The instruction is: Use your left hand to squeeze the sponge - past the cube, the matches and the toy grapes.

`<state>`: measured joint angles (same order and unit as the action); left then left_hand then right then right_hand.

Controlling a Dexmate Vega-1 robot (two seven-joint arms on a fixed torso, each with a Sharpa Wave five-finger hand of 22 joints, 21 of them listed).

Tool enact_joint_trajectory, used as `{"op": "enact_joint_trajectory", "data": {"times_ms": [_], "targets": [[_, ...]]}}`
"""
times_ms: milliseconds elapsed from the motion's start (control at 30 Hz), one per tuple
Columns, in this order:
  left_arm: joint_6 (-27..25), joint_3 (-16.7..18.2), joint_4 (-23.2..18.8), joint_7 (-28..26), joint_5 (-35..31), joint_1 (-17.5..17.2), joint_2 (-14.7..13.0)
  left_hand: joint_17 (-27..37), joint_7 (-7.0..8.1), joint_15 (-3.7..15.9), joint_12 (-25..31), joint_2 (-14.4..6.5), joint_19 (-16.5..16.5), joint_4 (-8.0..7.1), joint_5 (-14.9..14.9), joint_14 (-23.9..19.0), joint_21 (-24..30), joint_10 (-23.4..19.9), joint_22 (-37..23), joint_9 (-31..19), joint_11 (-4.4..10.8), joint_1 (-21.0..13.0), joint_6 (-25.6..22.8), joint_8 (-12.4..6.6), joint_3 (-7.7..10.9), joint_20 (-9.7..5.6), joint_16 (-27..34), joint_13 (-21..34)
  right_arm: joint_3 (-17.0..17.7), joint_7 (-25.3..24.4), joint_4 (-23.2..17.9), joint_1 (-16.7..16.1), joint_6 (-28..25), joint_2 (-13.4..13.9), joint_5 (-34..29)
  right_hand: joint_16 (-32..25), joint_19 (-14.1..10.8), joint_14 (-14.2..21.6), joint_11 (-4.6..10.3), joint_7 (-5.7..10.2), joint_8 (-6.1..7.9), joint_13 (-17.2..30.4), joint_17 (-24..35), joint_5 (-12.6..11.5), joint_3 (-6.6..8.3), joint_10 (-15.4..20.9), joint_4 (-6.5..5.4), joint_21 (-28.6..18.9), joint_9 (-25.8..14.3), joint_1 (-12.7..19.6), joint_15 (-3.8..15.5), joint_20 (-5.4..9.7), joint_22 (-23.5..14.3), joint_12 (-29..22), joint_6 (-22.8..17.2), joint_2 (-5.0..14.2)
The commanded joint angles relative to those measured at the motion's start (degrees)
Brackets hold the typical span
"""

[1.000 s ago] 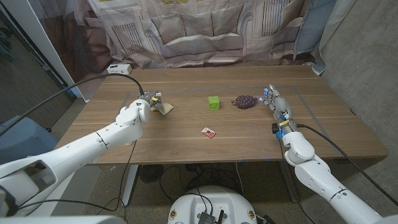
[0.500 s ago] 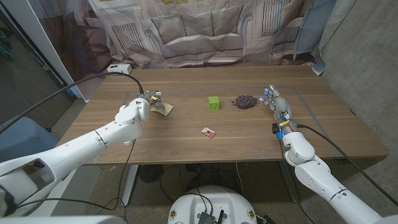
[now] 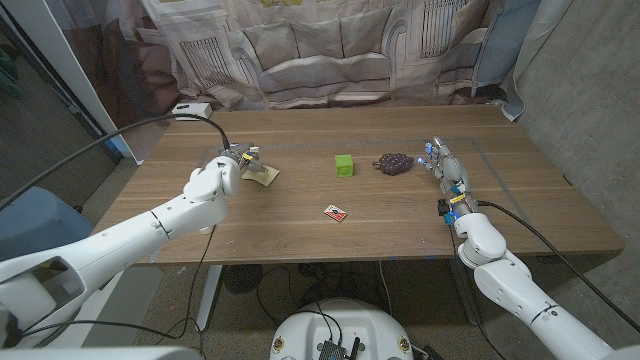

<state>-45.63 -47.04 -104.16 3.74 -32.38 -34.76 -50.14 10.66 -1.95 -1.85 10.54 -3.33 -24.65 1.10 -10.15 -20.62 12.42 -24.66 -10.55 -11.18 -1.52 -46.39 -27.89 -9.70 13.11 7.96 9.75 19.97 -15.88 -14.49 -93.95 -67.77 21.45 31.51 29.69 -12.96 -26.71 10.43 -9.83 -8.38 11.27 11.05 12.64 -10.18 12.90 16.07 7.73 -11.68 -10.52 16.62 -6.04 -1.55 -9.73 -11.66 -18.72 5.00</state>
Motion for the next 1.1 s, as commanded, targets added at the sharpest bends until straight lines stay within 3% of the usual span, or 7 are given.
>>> {"op": "enact_joint_trajectory", "data": {"times_ms": [33,433,800,1100], "targets": [[2.73,7.21,-1.56,-7.72,4.55,-6.51,0.36,0.08,-0.59,-0.47,0.17,-0.32,1.64,-1.08,0.08,1.92,-0.72,2.32,-0.15,0.1,-1.04,3.21,5.87,0.33,-0.32,-0.12,0.5,-0.84,-0.17,-0.48,-0.25,-0.02,-0.02,-0.12,-0.48,0.18,-0.26,0.06,0.34,-0.05,-0.05,0.16,0.32,0.09,-0.05,0.33,0.11,0.21,-0.18,0.53,0.19,0.13,-0.18,0.03,-0.42,-0.25],[4.08,9.55,-3.28,-9.93,7.68,-8.41,-0.7,0.06,-1.66,-0.16,0.32,0.04,4.63,-3.44,0.09,4.23,-1.45,4.58,0.0,0.24,-1.64,8.87,8.47,-0.49,-2.39,-2.84,0.58,-2.22,-0.3,-0.16,-0.21,0.23,-0.02,-0.05,-0.52,0.21,-0.28,0.06,0.34,0.04,-0.08,0.17,0.32,0.1,-0.09,0.26,0.13,0.24,-0.18,0.58,0.23,0.15,-0.18,0.08,-0.37,-0.3],[6.09,13.51,-5.75,-14.23,11.63,-11.77,-1.21,0.12,-2.18,-0.55,0.64,0.49,5.57,-5.6,-0.06,4.76,-1.46,4.87,0.02,0.32,-1.99,13.41,8.52,-0.85,-4.27,-2.82,0.79,-2.99,-0.1,0.67,0.16,0.57,0.48,0.3,-0.33,0.25,-0.18,0.01,0.35,0.03,-0.07,0.18,0.33,0.12,-0.19,0.36,0.1,0.31,-0.19,0.5,0.16,0.12,-0.18,0.05,-0.41,-0.42],[9.87,17.96,-5.76,-19.5,17.03,-14.5,0.61,0.12,-2.33,-0.71,0.97,0.86,5.76,-6.71,-0.23,4.65,-1.34,4.48,0.04,0.38,-2.01,15.87,7.58,-1.26,-5.36,-2.71,0.99,-3.46,-0.15,2.7,2.36,1.57,2.7,0.17,-0.13,0.28,-0.17,-0.02,0.35,0.02,-0.07,0.18,0.35,0.13,-0.27,0.34,0.06,0.33,-0.19,0.43,0.2,0.11,-0.18,0.07,-0.43,-0.49]]}}
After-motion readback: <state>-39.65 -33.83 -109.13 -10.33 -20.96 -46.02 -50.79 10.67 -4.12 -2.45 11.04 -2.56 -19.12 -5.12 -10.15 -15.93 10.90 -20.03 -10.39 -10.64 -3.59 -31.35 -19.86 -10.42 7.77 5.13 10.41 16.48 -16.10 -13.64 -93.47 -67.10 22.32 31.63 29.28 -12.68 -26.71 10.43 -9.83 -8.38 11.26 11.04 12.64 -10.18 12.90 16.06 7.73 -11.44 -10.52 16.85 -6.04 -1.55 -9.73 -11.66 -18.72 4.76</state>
